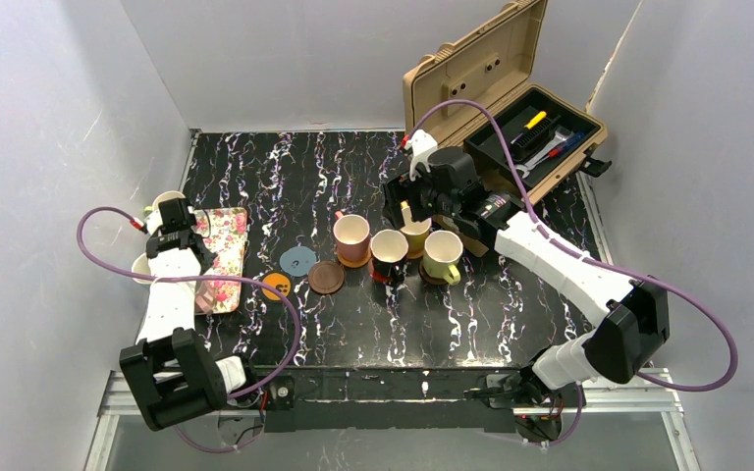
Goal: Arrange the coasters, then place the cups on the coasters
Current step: Pick up the cup from the tray, then place the cup on the coaster.
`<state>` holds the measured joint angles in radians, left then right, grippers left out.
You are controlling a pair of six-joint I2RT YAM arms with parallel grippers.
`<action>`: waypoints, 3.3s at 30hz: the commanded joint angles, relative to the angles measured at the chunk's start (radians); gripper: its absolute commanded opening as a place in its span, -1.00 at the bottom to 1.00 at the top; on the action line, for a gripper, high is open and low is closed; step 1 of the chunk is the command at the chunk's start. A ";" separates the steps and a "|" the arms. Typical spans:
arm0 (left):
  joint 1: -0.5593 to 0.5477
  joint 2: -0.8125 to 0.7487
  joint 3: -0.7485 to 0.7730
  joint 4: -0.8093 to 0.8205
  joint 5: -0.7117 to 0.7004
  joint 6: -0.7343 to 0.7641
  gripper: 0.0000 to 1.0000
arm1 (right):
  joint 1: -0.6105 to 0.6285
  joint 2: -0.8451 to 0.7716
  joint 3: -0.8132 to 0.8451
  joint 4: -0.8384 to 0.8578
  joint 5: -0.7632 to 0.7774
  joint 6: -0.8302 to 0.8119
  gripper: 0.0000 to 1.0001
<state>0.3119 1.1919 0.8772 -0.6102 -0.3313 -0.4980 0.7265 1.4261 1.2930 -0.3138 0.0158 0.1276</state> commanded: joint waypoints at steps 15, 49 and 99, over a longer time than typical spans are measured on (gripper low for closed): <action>-0.128 -0.059 0.224 -0.213 0.021 0.074 -1.00 | -0.020 -0.125 -0.055 0.038 0.171 -0.024 0.94; -0.906 0.289 0.479 -0.398 -0.108 -0.517 -1.00 | -0.314 -0.302 -0.162 0.042 0.208 0.009 0.97; -1.006 0.531 0.594 -0.356 -0.107 -0.528 -1.00 | -0.346 -0.316 -0.181 0.056 0.183 0.009 0.97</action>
<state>-0.6838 1.7203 1.4326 -0.9543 -0.4114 -1.0111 0.3862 1.1313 1.1145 -0.3035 0.2028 0.1387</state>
